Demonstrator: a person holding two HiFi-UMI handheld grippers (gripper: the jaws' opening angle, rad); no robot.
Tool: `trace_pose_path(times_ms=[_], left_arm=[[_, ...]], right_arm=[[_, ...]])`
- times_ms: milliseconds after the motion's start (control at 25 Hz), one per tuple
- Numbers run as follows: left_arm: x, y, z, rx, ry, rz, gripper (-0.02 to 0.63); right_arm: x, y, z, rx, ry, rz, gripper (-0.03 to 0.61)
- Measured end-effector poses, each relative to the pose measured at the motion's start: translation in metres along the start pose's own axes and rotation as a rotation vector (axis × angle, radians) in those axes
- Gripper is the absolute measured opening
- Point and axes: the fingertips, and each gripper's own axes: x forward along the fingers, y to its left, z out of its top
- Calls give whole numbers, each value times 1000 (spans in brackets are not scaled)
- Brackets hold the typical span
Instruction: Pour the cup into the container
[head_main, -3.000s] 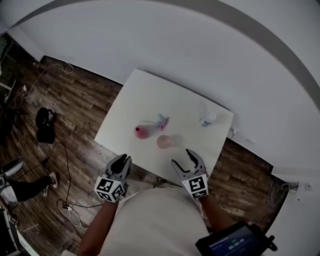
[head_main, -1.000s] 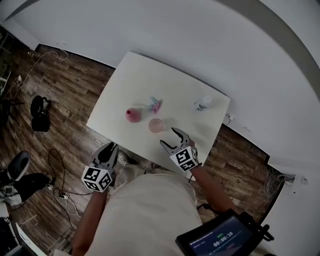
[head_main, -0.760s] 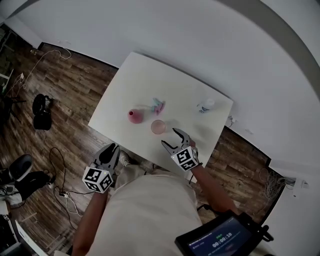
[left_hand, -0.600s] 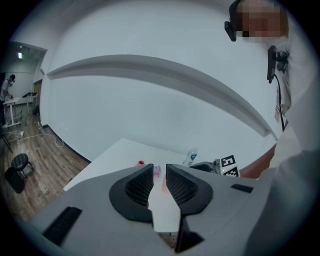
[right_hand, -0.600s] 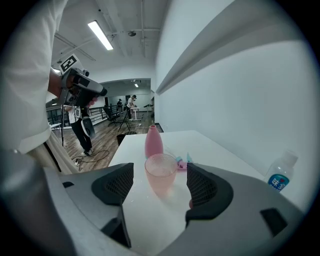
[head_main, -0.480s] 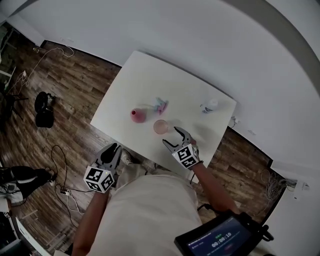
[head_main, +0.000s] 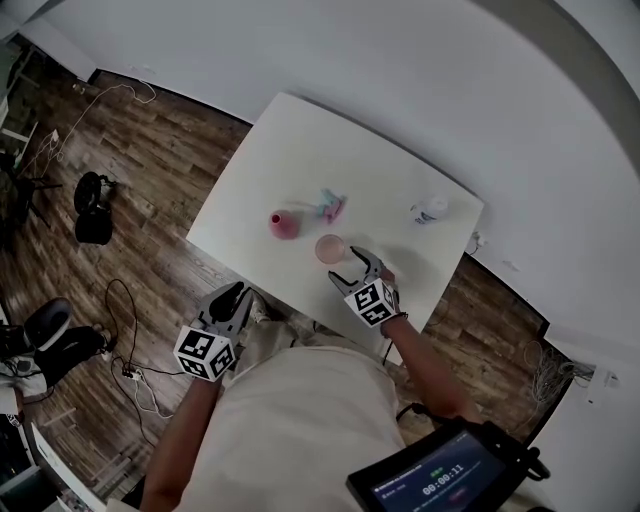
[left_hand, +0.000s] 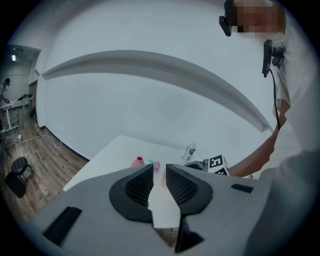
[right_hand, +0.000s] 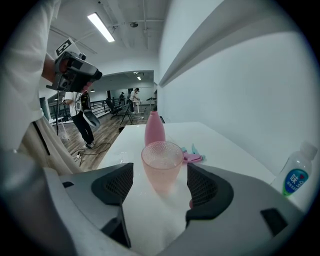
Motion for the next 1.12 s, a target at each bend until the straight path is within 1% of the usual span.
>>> trace_pose_path(times_ms=[400, 800, 1120], left_arm=[[-6, 5, -6, 4, 22, 6, 74], [-3, 5, -7, -4, 25, 3, 74], [-8, 13, -9, -22, 27, 19, 74]], right_arm=[[15, -1, -8, 8, 35, -4, 319], [33, 0, -12, -8, 63, 7, 319], [42, -1, -11, -5, 75, 14, 327]])
